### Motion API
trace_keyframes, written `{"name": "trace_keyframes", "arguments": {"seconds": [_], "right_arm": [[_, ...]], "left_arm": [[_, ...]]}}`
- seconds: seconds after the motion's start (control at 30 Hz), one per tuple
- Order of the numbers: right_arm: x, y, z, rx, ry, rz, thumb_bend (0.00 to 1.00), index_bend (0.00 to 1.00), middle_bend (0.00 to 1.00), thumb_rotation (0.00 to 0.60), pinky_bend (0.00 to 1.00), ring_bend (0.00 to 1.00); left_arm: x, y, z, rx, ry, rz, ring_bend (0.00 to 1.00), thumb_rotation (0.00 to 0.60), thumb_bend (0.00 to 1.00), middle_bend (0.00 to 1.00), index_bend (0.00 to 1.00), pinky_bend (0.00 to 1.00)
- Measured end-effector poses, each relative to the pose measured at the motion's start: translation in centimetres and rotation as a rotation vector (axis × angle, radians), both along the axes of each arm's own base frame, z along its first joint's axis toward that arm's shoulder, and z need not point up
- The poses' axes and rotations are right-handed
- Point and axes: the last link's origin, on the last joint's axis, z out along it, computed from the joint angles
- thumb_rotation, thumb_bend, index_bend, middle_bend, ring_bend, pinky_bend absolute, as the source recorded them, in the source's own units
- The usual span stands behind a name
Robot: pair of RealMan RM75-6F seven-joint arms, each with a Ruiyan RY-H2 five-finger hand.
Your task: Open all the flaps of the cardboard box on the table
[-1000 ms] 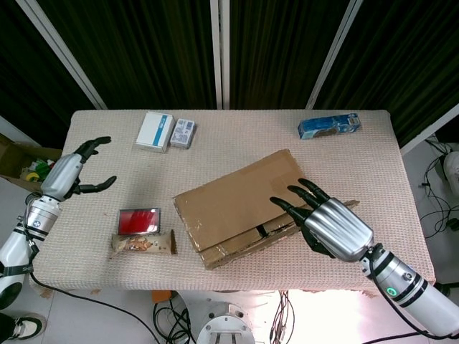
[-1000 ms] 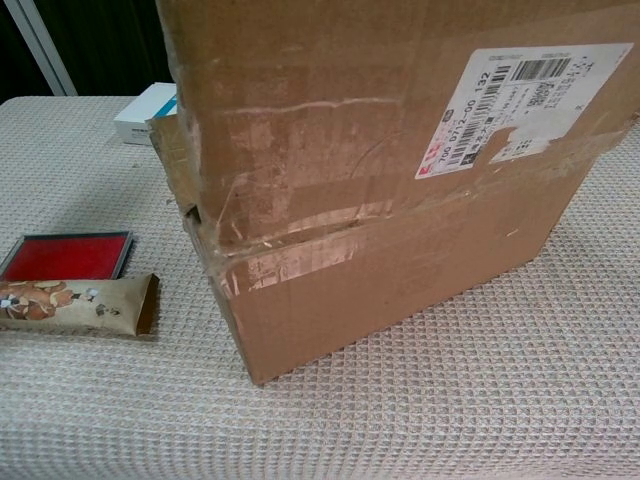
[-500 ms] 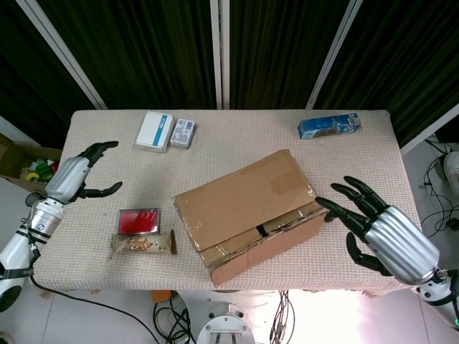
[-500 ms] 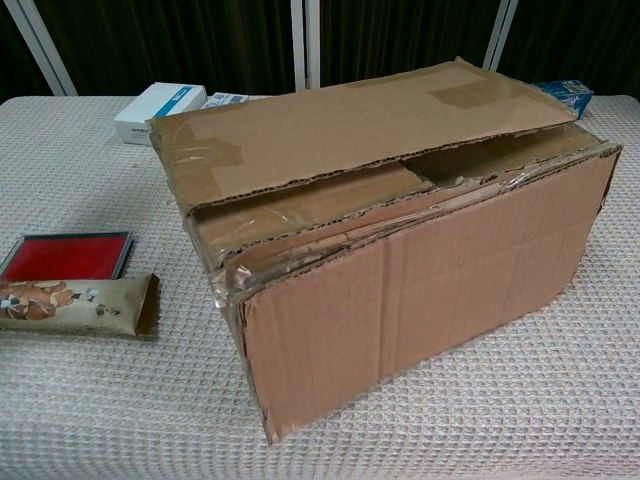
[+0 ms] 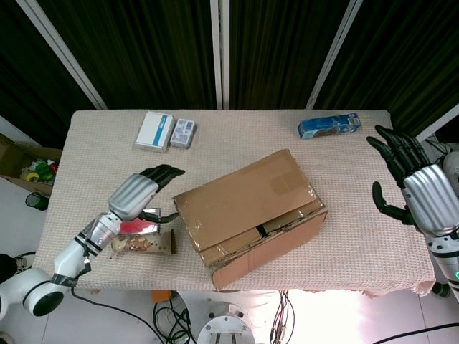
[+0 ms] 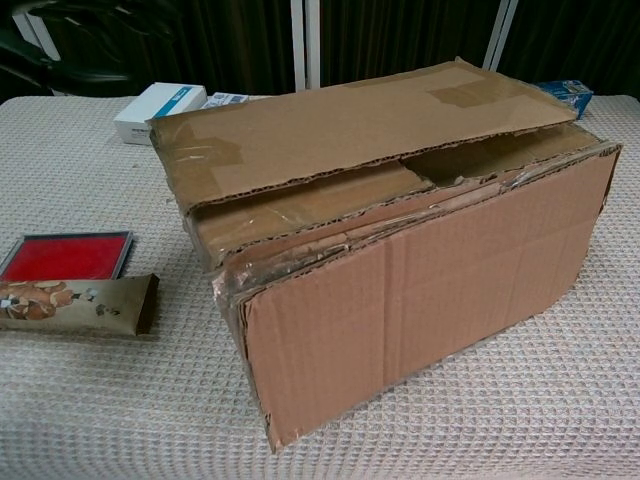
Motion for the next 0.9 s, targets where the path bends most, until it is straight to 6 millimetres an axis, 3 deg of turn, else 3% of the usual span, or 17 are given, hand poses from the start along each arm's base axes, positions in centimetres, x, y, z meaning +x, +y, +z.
{"name": "trace_keyframes", "arguments": {"seconds": [0.27, 0.47, 0.53, 0.73, 0.83, 0.9], "right_arm": [[-1.3, -0.5, 0.7, -0.024, -0.016, -0.037, 0.59, 0.0, 0.0, 0.6, 0.0, 0.0], [-2.0, -0.8, 1.3, -0.031, -0.035, -0.05, 0.59, 0.0, 0.0, 0.6, 0.0, 0.0], [-2.2, -0.9, 1.4, -0.031, -0.046, -0.052, 0.59, 0.0, 0.0, 0.6, 0.0, 0.0], [-2.9, -0.9, 1.4, -0.026, -0.05, -0.061, 0.59, 0.0, 0.0, 0.6, 0.0, 0.0], [-3.0, -0.9, 1.7, -0.032, -0.056, -0.063, 0.59, 0.0, 0.0, 0.6, 0.0, 0.0], [-3.2, -0.9, 1.8, -0.033, -0.061, -0.064, 0.59, 0.0, 0.0, 0.6, 0.0, 0.0]], "left_arm": [[6.6, -0.3, -3.3, -0.024, 0.015, -0.11, 0.09, 0.005, 0.16, 0.14, 0.11, 0.23], [9.9, -0.6, -4.4, 0.004, 0.056, -0.171, 0.09, 0.0, 0.16, 0.13, 0.09, 0.22], [11.0, -0.7, -5.0, 0.021, 0.09, -0.194, 0.09, 0.032, 0.16, 0.12, 0.07, 0.21], [13.9, -0.9, -7.4, 0.074, 0.186, -0.225, 0.08, 0.268, 0.16, 0.08, 0.01, 0.2], [15.1, -1.0, -8.4, 0.09, 0.206, -0.222, 0.06, 0.324, 0.16, 0.08, 0.0, 0.2], [15.4, -0.9, -8.7, 0.109, 0.212, -0.225, 0.06, 0.329, 0.16, 0.07, 0.0, 0.2]]}}
